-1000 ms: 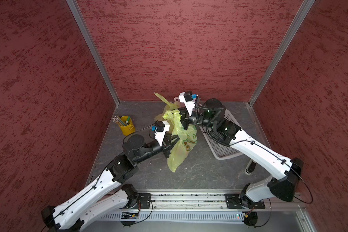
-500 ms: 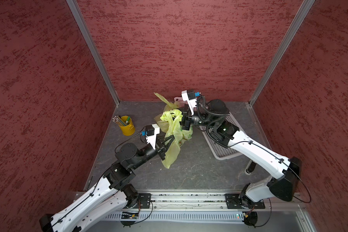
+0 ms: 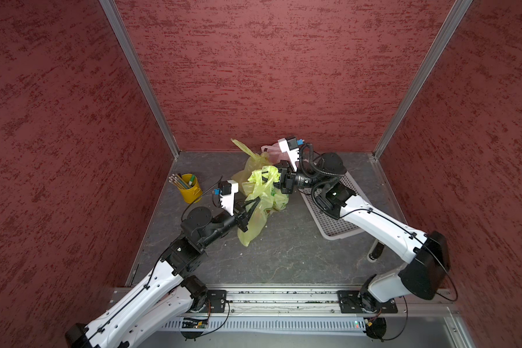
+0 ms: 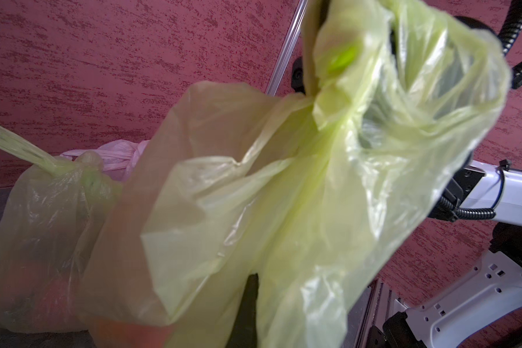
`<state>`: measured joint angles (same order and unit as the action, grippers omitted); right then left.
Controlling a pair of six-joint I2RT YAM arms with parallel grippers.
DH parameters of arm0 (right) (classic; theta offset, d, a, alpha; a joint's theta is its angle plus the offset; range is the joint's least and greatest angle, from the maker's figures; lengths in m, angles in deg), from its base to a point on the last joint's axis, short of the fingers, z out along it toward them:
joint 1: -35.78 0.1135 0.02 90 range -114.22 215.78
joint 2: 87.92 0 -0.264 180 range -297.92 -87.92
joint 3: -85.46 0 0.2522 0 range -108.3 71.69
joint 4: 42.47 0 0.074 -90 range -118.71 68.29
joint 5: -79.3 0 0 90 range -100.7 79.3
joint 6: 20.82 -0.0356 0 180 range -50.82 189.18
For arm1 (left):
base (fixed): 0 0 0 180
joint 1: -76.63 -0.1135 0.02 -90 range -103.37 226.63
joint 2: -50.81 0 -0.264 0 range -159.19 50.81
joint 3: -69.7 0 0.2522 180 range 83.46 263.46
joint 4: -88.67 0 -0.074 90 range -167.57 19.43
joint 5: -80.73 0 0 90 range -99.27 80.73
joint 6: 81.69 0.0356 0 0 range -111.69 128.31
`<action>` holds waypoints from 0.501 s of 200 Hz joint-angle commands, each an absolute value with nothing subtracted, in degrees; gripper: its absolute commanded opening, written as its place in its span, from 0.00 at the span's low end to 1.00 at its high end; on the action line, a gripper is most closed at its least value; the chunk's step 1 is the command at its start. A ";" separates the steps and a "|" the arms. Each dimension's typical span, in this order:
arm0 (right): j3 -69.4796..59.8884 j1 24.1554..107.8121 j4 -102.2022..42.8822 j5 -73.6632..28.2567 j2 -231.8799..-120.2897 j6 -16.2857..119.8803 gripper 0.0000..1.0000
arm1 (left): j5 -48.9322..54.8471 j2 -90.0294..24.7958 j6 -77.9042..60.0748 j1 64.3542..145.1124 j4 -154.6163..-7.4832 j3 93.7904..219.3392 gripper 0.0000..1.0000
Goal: Place the peach into a plastic bag & tie a knot
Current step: Cross the plastic bag at the center of the board.
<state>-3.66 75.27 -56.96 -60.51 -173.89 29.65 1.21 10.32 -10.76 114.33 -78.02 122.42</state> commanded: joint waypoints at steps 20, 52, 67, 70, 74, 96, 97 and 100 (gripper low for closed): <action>-3.68 73.13 -66.35 -60.66 -172.27 28.33 0.00 | 3.66 10.12 -10.50 113.11 -64.84 123.63 0.31; -2.94 71.23 -66.61 -62.39 -173.21 28.69 0.00 | 5.26 11.62 -9.18 112.93 -59.39 126.42 0.64; -3.01 70.78 -66.51 -62.83 -173.48 28.92 0.00 | 5.31 13.44 -8.70 112.85 -56.40 127.83 0.69; -2.95 70.64 -66.50 -62.93 -173.51 28.90 0.00 | 5.53 13.91 -8.48 112.76 -55.76 128.17 0.70; -2.93 70.55 -66.50 -63.08 -173.59 29.00 0.00 | 5.90 14.44 -8.20 112.69 -54.90 128.74 0.70; -3.09 70.10 -65.75 -63.56 -173.61 29.71 0.00 | 8.56 16.07 -6.38 111.16 -48.22 133.81 0.72; -3.09 70.08 -65.64 -63.59 -173.66 29.76 0.00 | 8.74 16.04 -6.29 111.03 -47.82 134.21 0.72; -3.10 70.06 -65.55 -63.70 -173.69 29.84 0.00 | 9.13 15.93 -5.97 110.64 -46.75 135.10 0.72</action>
